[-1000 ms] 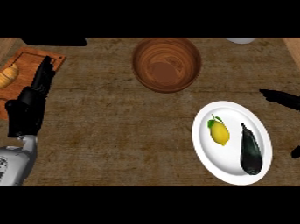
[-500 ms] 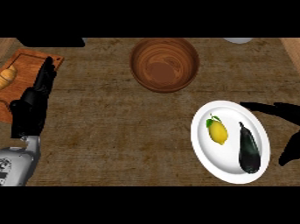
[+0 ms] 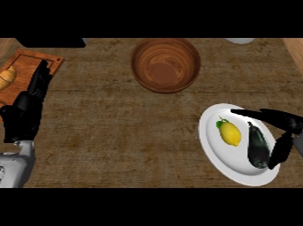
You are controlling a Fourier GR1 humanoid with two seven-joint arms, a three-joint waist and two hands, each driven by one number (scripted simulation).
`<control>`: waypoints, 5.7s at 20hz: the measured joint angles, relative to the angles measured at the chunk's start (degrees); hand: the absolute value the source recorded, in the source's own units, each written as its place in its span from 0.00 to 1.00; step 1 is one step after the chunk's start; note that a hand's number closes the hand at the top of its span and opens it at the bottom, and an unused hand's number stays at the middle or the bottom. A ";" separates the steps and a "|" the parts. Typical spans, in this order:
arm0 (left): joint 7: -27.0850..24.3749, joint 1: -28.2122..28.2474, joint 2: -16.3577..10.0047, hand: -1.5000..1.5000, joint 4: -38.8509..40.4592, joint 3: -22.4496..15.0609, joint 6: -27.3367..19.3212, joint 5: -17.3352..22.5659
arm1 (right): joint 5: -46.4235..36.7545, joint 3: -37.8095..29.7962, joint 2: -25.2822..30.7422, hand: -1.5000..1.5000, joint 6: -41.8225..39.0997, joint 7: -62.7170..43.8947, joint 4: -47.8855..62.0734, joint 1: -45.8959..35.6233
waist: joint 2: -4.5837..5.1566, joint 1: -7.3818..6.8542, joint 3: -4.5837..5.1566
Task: Pick the eggplant from the plate and place it in the bowl
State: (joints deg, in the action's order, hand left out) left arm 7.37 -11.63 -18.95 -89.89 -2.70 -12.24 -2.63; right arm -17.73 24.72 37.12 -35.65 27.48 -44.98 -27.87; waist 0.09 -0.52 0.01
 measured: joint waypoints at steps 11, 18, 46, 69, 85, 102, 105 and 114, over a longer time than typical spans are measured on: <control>3.20 -1.99 1.81 0.50 -1.17 0.34 0.34 -2.86 | -6.12 0.35 -3.09 1.00 4.78 6.00 3.55 0.81 | -0.64 0.32 0.80; 3.22 -1.70 2.25 0.50 -1.26 0.72 1.02 -3.38 | -8.69 -0.22 -4.37 1.00 10.27 10.26 5.69 0.37 | -0.84 0.35 1.13; 3.02 -2.69 3.76 0.50 0.85 0.71 2.26 -3.96 | -10.05 20.12 -36.54 1.00 46.60 -43.41 -32.08 -3.49 | -1.49 -1.39 0.11; 2.63 -2.62 4.43 0.50 -0.22 2.01 2.77 -4.85 | -11.38 12.05 -36.58 1.00 74.89 -63.83 -16.40 -27.62 | 0.24 -0.78 0.00; 2.69 -3.43 4.96 0.50 -1.33 1.98 4.17 -4.90 | -11.89 -1.63 -31.57 1.00 80.90 -40.23 20.15 -35.61 | 1.24 -2.83 -0.06; 1.81 -4.51 6.08 0.50 -0.72 1.32 4.08 -5.72 | 6.29 -21.04 -29.86 0.00 69.23 -12.57 26.70 -35.37 | 2.13 -4.35 -0.19; 1.64 -4.30 5.77 0.50 -0.31 1.83 4.39 -5.56 | 8.88 -24.28 -28.92 0.00 67.39 -8.93 27.88 -35.55 | 1.83 -3.79 -0.16; 2.61 -3.29 5.04 0.50 -0.34 3.99 4.38 -5.45 | 15.43 -31.05 -24.61 0.00 54.61 0.20 27.73 -30.97 | 0.58 -1.09 -0.08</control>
State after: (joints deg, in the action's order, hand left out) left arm 9.98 -14.92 -13.90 -90.23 1.30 -7.86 -8.08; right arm -2.30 -6.32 12.51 18.96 27.68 -17.25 -58.85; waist 0.67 -1.61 -0.07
